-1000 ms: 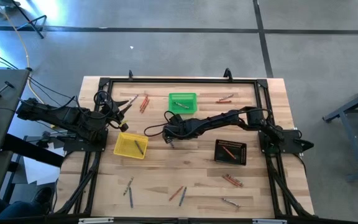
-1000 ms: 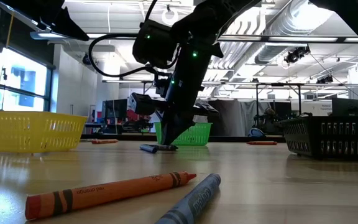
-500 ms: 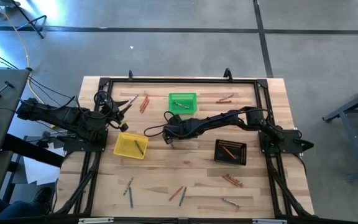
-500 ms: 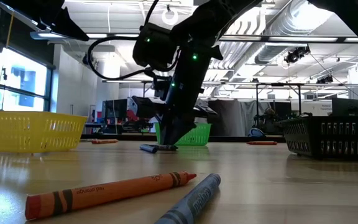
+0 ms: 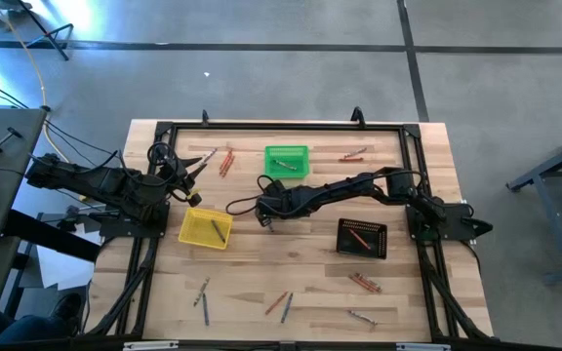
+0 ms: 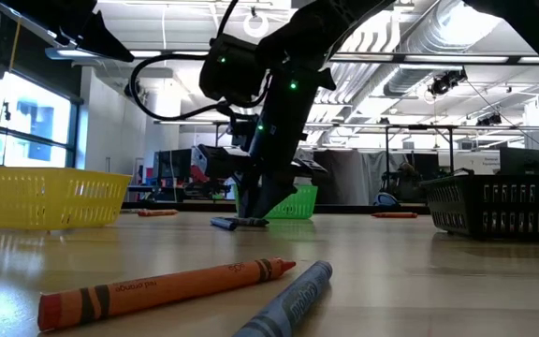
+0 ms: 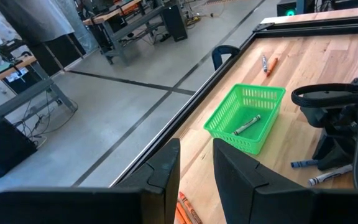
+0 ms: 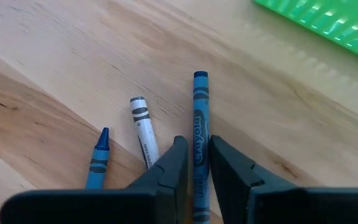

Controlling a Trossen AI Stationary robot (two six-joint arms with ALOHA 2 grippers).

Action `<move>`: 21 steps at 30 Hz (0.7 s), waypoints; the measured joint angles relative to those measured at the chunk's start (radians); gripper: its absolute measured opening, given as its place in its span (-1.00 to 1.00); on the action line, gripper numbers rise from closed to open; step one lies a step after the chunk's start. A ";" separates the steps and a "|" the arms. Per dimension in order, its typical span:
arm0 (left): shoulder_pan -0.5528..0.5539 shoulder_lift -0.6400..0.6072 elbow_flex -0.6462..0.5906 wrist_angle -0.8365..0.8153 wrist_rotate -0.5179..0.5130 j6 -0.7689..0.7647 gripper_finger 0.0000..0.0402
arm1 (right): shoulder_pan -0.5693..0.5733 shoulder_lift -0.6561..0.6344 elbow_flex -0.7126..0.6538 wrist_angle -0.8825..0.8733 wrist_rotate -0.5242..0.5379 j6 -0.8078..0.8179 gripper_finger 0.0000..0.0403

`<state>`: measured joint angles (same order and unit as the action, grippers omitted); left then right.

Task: Sort crayons
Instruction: Put the blue crayon into the yellow basket

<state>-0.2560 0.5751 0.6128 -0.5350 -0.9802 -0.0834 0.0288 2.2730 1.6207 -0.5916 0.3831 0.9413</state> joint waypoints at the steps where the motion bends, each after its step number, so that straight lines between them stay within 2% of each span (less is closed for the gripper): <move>1: 0.000 0.000 0.000 0.000 0.000 0.000 -0.58 | 0.000 0.000 0.000 -0.002 0.002 0.000 -0.74; 7: 0.000 0.000 0.000 0.000 0.000 0.000 -0.58 | 0.000 0.000 -0.001 -0.007 0.003 0.000 -0.96; 15: 0.000 0.000 0.000 -0.004 0.000 0.000 -0.58 | -0.003 -0.005 0.019 -0.026 -0.006 -0.025 -0.98; 21: 0.000 0.000 0.000 -0.023 0.001 -0.009 -0.58 | -0.014 0.003 0.102 -0.147 -0.047 -0.094 -0.98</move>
<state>-0.2561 0.5750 0.6128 -0.5575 -0.9795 -0.0921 0.0152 2.2761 1.7227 -0.7389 0.3363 0.8478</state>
